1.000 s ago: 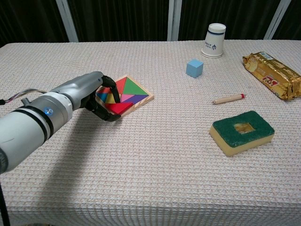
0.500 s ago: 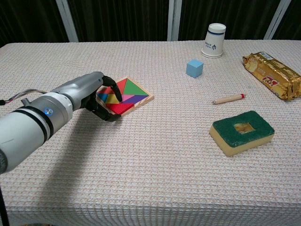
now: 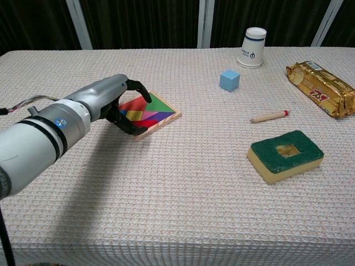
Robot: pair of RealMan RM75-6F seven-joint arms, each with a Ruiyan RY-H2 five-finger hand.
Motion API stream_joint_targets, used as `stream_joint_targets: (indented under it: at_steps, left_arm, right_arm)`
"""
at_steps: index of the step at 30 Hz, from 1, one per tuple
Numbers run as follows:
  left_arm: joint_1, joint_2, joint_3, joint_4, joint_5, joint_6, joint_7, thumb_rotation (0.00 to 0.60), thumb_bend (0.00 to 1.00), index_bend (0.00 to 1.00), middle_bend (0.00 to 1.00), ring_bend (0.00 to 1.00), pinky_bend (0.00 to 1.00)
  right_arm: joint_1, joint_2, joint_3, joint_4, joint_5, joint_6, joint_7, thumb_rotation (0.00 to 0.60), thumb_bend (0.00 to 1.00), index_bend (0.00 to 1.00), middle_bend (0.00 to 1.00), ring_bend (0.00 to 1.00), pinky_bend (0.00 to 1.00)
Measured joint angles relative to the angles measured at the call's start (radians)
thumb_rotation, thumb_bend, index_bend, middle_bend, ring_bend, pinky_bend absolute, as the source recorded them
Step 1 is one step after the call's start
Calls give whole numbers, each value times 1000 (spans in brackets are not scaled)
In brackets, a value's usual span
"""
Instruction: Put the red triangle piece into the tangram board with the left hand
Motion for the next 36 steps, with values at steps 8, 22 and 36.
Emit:
stream_joint_targets:
  at_steps: [8, 22, 36]
  left_arm:
    - [-18, -14, -6, 8, -9, -9, 13, 600, 240, 264, 122, 0, 4]
    - [-49, -41, -25, 80, -45, -49, 14, 600, 241, 264, 121, 0, 4]
    - [-54, -30, -43, 96, -71, -55, -2, 600, 241, 268, 121, 0, 3]
  right_arm:
    - [-1, 0, 0, 1, 2, 0, 5, 600, 340, 0, 0, 0, 0]
    - [-9, 0, 6, 17, 8, 8, 25, 600, 341, 0, 0, 0, 0]
    - [-6, -6, 5, 23, 9, 1, 23, 600, 341, 0, 0, 0, 0]
